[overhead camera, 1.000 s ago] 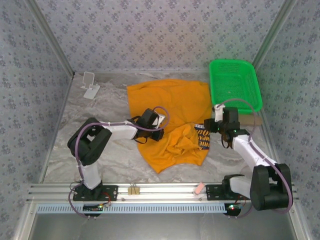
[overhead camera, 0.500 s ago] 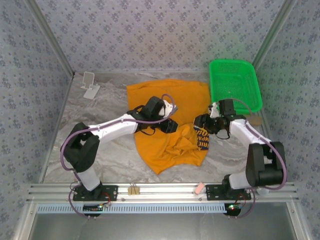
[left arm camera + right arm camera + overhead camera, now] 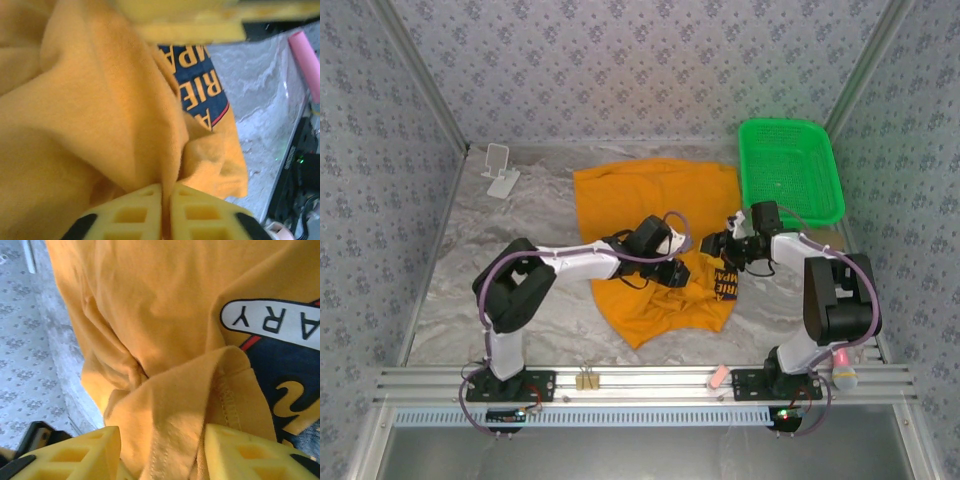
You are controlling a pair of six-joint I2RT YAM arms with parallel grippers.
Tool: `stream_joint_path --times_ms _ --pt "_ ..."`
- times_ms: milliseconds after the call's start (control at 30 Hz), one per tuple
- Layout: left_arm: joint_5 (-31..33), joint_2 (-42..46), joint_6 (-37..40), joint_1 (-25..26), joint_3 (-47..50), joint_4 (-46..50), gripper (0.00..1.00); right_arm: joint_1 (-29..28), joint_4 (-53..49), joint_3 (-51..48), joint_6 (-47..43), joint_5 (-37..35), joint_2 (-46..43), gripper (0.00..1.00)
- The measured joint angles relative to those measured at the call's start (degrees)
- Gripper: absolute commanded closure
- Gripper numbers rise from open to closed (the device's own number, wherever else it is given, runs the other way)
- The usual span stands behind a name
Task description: Fold the inside-out t-shirt
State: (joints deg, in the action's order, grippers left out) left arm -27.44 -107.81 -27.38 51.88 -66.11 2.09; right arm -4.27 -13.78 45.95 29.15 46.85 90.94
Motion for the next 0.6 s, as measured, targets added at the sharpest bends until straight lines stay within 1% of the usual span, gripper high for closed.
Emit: stream_joint_path --times_ms 200,267,400,500,600 --pt "0.0 -0.4 -0.9 -0.5 3.1 -3.8 0.95 0.2 0.7 0.0 -0.1 2.6 1.6 0.54" --pt "0.0 -0.8 -1.2 -0.7 3.9 -5.1 0.95 0.2 0.8 0.0 -0.3 3.4 2.0 0.58" --pt "-0.1 -2.2 -1.5 -1.0 4.5 -7.2 0.95 0.3 0.9 0.1 -1.2 5.6 2.1 0.7" --pt "-0.2 -2.3 -1.7 -1.2 4.9 -8.4 0.95 0.3 0.2 0.1 -1.8 6.6 1.7 0.7" --pt "-0.3 -2.3 -2.1 -1.2 5.0 -9.4 0.96 0.3 -1.4 0.2 -2.9 7.6 0.4 0.67"
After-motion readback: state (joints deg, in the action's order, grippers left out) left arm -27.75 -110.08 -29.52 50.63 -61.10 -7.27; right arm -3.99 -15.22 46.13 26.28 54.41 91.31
